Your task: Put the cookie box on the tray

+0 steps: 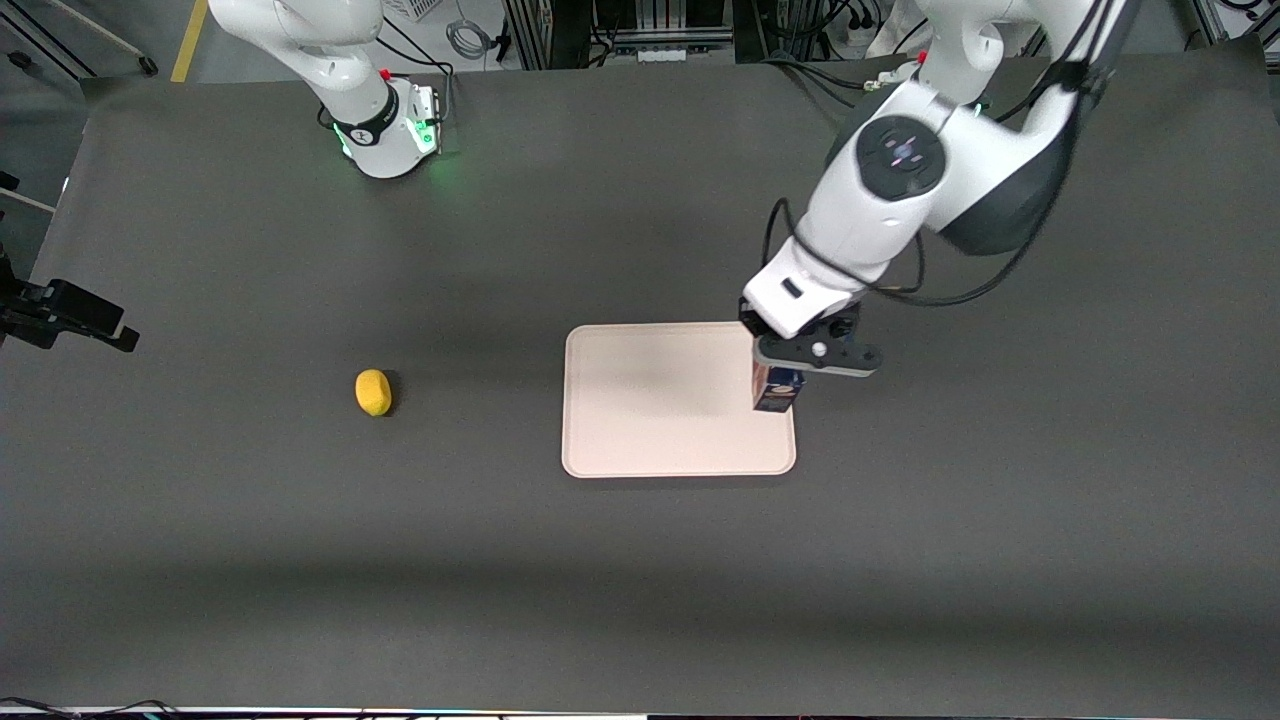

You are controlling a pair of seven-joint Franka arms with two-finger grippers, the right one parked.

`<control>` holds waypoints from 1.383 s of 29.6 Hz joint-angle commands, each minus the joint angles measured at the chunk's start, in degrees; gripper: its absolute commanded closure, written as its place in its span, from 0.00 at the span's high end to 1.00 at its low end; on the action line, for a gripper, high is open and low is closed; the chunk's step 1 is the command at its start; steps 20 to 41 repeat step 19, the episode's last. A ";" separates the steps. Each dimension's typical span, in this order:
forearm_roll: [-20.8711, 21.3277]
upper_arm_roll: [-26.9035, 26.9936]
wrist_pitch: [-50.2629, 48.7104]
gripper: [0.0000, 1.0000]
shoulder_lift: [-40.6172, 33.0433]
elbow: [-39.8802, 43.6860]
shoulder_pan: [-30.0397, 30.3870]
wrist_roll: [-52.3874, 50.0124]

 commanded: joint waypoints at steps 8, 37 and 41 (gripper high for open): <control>5.62 3.56 -1.18 1.00 -2.23 -1.43 -0.63 -0.09; 4.48 3.13 -1.80 1.00 -4.77 -2.30 -1.16 -0.53; 4.48 3.13 -1.80 1.00 -4.77 -2.30 -1.16 -0.53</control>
